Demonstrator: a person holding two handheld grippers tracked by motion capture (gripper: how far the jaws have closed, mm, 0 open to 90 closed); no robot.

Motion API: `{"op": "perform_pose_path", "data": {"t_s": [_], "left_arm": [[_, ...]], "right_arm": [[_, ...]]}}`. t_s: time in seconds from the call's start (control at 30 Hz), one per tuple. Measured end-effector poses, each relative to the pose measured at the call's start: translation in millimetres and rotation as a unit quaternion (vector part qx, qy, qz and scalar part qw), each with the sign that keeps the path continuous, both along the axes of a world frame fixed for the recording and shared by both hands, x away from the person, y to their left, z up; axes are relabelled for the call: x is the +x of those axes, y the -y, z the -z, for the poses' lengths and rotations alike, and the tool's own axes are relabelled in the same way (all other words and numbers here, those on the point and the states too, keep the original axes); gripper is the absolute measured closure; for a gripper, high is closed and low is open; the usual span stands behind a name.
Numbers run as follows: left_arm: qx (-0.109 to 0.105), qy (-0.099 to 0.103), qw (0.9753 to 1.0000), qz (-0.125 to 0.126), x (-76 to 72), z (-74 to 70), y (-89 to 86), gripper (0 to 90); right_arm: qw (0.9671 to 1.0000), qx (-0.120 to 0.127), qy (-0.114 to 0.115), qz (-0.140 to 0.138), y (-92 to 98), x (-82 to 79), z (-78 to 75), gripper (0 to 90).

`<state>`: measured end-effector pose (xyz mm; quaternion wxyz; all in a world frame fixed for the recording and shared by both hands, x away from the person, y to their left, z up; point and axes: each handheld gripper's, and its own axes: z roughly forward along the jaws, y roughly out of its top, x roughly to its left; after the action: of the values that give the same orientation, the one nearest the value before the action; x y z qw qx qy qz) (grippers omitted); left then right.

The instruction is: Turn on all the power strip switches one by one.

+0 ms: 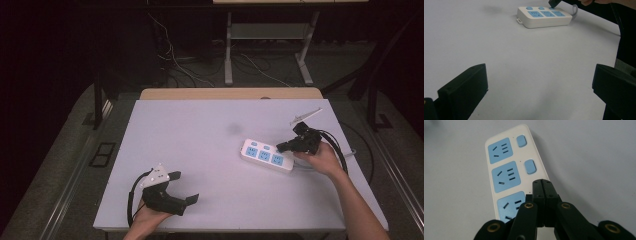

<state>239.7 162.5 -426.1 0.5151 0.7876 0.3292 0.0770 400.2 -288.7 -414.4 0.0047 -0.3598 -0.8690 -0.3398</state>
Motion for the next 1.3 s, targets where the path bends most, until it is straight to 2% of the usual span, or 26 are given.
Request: {"op": "perform_pose_path", "data": {"t_s": [0.13, 0.53, 0.73, 1.17, 1.3], "left_arm": [[0.001, 0.0, 1.0, 0.001, -0.1, 0.0, 0.0, 0.0], [0.001, 0.0, 1.0, -0.003, -0.3, 0.4, -0.4, 0.0], [0.004, -0.001, 1.0, -0.003, 0.6, 0.9, -0.6, 0.0], [0.005, 0.0, 1.0, -0.001, 0.5, 0.8, -0.7, 0.0], [0.007, -0.001, 1.0, 0.002, 0.7, 1.0, -0.1, 0.0]], "right_arm": [[1.0, -0.007, 0.002, 0.001, -1.7, -0.5, -0.2, 89.9], [1.0, 0.005, 0.0, 0.002, 1.3, -0.8, 3.4, 90.0], [0.9996, 0.024, 0.011, 0.007, 5.1, -4.5, 8.1, 90.0], [0.9997, 0.01, 0.022, 0.004, 1.9, -6.8, 6.9, 90.0], [0.9997, 0.016, 0.015, 0.006, 3.0, -5.7, 7.3, 90.0]]}}
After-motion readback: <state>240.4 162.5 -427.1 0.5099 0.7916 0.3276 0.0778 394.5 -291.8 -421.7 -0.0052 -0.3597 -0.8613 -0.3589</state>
